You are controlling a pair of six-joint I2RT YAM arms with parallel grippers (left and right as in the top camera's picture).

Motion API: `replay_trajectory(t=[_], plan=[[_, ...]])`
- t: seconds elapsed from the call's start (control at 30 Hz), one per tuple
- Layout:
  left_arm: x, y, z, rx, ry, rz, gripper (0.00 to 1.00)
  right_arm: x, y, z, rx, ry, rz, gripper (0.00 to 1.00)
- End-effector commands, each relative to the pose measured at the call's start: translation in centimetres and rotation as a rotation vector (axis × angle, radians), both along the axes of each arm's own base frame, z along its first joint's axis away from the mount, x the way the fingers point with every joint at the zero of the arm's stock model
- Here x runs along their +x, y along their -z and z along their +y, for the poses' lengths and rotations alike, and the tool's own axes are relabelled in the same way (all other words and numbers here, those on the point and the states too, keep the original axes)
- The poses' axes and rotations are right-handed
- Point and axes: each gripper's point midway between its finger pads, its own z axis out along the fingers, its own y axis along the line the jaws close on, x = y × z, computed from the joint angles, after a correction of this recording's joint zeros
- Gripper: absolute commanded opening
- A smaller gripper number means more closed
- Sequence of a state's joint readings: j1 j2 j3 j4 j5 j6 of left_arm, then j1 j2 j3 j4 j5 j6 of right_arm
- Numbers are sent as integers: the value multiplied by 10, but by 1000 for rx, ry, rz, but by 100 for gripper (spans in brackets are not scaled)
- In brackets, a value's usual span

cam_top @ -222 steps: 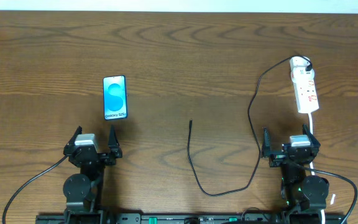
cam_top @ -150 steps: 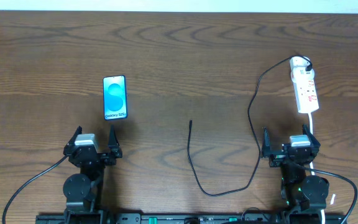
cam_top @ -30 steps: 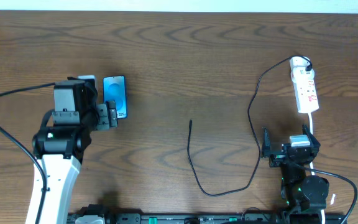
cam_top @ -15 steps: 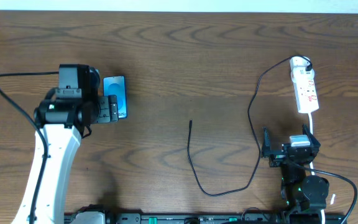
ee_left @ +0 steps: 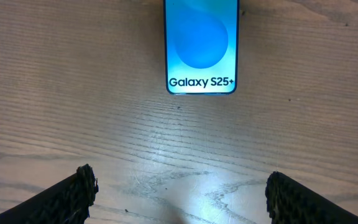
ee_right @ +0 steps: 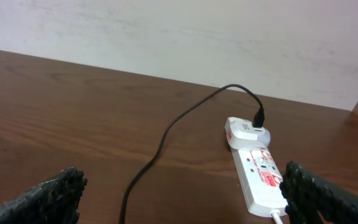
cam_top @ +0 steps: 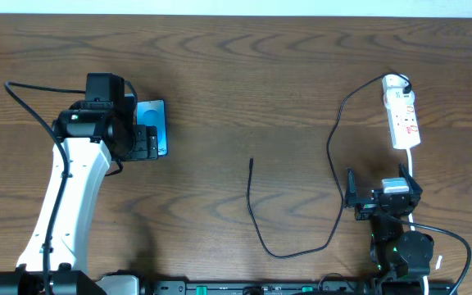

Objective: Plug charger to phone and switch on socket
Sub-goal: 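Move the left gripper forward over the Galaxy S25+ phone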

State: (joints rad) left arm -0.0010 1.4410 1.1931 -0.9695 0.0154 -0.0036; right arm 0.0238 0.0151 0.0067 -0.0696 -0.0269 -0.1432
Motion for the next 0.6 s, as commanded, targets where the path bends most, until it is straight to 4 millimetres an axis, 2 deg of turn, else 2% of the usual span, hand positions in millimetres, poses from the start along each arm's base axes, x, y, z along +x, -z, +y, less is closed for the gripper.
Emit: replay_trajectory(t=[0.0, 0.57], plan=[[6, -9, 4, 15, -15, -22, 89, 0, 1, -1, -11, 1, 1, 99], [10, -10, 4, 14, -15, -38, 89, 0, 1, -1, -11, 1, 1, 99]])
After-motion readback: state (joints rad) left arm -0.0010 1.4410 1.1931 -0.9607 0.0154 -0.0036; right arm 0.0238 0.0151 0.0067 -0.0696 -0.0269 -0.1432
